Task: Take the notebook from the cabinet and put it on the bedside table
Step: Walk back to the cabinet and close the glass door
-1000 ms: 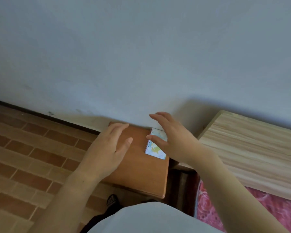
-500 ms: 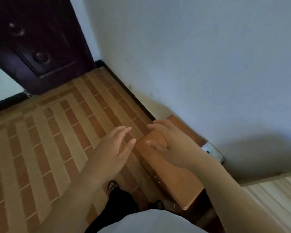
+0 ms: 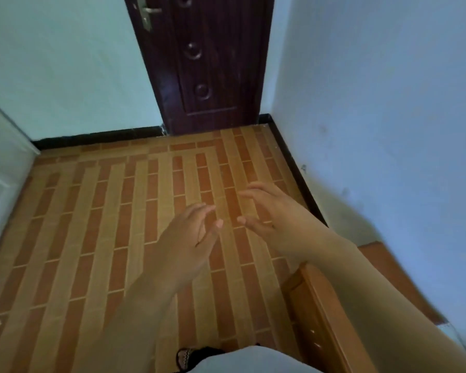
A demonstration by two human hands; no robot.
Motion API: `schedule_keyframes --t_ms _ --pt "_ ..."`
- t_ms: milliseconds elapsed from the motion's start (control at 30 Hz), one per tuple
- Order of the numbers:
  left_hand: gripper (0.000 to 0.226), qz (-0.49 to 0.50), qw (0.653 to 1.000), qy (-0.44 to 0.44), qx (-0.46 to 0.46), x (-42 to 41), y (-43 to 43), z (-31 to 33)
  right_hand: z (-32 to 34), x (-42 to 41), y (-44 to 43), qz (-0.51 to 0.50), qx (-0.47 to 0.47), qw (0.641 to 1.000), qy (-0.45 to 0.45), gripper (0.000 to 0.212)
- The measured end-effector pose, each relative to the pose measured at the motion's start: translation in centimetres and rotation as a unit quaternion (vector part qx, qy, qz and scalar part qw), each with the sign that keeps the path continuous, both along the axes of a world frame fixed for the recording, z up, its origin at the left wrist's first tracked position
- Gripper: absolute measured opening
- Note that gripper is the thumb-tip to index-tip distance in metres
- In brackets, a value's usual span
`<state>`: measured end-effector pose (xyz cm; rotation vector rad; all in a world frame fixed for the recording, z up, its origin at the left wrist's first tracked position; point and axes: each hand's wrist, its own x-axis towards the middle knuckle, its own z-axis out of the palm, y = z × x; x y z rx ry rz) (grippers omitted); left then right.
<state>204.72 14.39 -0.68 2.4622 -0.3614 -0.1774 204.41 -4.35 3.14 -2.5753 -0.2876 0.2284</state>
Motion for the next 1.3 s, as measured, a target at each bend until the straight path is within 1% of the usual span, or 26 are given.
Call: schedule_keyframes --t_ms 100,167,333,400,467,600,733,900,1000,1133,1233,1300 --pt "0.047 0.055 0.998 -0.016 0.001 1.9 7.5 -0.2 0.1 3.8 7.3 0.048 0.007 0.999 -0.019 0.053" --pt "0.046 0.093 0.995 -0.024 0.0 2.3 12.2 -0.3 -0.2 5.7 11.7 0.091 0.013 0.996 -0.01 0.054" --pt "0.054 0.192 0.98 -0.044 0.035 1.9 21.6 0.0 -1.0 9.0 21.2 0.212 0.0 0.977 -0.002 0.052" --pt "0.054 0.227 0.972 -0.047 0.045 1.9 24.5 0.4 -1.1 10.3 24.8 0.258 0.008 0.966 -0.002 0.051" --pt "0.047 0.266 0.961 -0.043 0.055 2.0 27.3 0.3 -1.3 11.9 28.5 0.303 0.014 0.953 0.011 0.052" --pt "0.044 0.32 0.945 -0.039 0.056 3.4 31.0 -0.1 -1.7 15.1 33.7 0.352 0.036 0.935 0.041 0.053" --pt "0.044 0.353 0.935 -0.018 0.043 6.9 36.1 -0.9 -2.5 20.0 39.6 0.398 0.042 0.916 0.044 0.053" --pt "0.044 0.406 0.912 -0.035 0.052 13.1 42.7 -0.4 -2.3 27.5 47.7 0.455 0.037 0.889 0.026 0.053" --pt "0.044 0.454 0.89 -0.024 0.036 16.0 46.2 0.5 -1.5 31.2 52.4 0.494 0.036 0.868 0.025 0.052" --pt "0.054 0.519 0.852 -0.043 0.06 17.3 51.4 1.7 -0.5 33.6 59.5 0.558 0.074 0.826 -0.01 0.05" --pt "0.044 0.585 0.806 -0.041 0.075 15.9 54.8 3.0 0.4 33.3 65.2 0.605 0.107 0.789 -0.01 0.049" --pt "0.046 0.623 0.776 -0.036 0.095 14.3 57.0 4.3 1.0 32.8 68.9 0.637 0.125 0.761 -0.016 0.048"
